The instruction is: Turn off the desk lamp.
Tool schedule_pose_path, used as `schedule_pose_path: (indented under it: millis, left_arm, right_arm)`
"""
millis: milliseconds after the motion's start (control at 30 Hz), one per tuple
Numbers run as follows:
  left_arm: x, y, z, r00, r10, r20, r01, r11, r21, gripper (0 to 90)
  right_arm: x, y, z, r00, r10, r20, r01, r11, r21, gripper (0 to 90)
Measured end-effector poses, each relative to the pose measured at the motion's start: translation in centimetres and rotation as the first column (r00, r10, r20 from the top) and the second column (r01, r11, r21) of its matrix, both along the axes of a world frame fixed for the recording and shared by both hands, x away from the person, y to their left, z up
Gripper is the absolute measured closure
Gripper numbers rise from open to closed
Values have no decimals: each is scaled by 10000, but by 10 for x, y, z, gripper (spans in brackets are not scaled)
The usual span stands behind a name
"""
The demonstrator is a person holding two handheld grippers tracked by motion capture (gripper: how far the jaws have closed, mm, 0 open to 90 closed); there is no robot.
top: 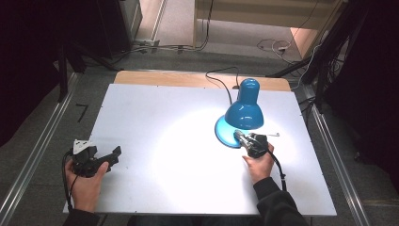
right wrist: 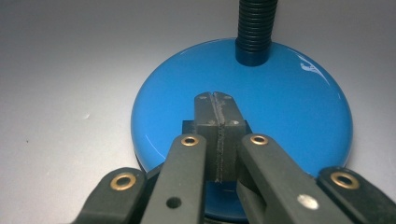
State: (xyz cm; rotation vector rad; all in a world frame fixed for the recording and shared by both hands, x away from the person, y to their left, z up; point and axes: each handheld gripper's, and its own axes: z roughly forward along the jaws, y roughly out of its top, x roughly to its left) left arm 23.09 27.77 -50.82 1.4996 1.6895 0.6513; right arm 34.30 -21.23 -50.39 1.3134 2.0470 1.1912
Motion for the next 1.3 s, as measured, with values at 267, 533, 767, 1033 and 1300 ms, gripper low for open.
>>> schedule_pose_path:
  millis: [267, 533, 767, 1033, 1300]
  left_arm:
    - [0, 0, 0, 10000, 4, 21, -4, 10000, 1, 102]
    - [0, -1, 0, 10000, 9, 47, -9, 10000, -5, 102]
    - [1, -1, 0, 10000, -8, 26, 8, 10000, 24, 103]
    - [0, 0, 0, 10000, 6, 36, -6, 10000, 3, 102]
    - [1, 0, 0, 10000, -8, 16, 8, 10000, -8, 102]
  right_arm:
    - [0, 0, 0, 10000, 32, 47, -32, 10000, -5, 878]
    - [1, -1, -1, 10000, 95, 3, -95, 9999, 52, 879]
    - [2, -1, -1, 10000, 67, 58, -67, 9999, 111, 880]
    - [6, -4, -4, 9999, -140, -3, 140, 9994, 321, 880]
    - [8, -7, -3, 9999, -106, 15, 105, 9974, 708, 858]
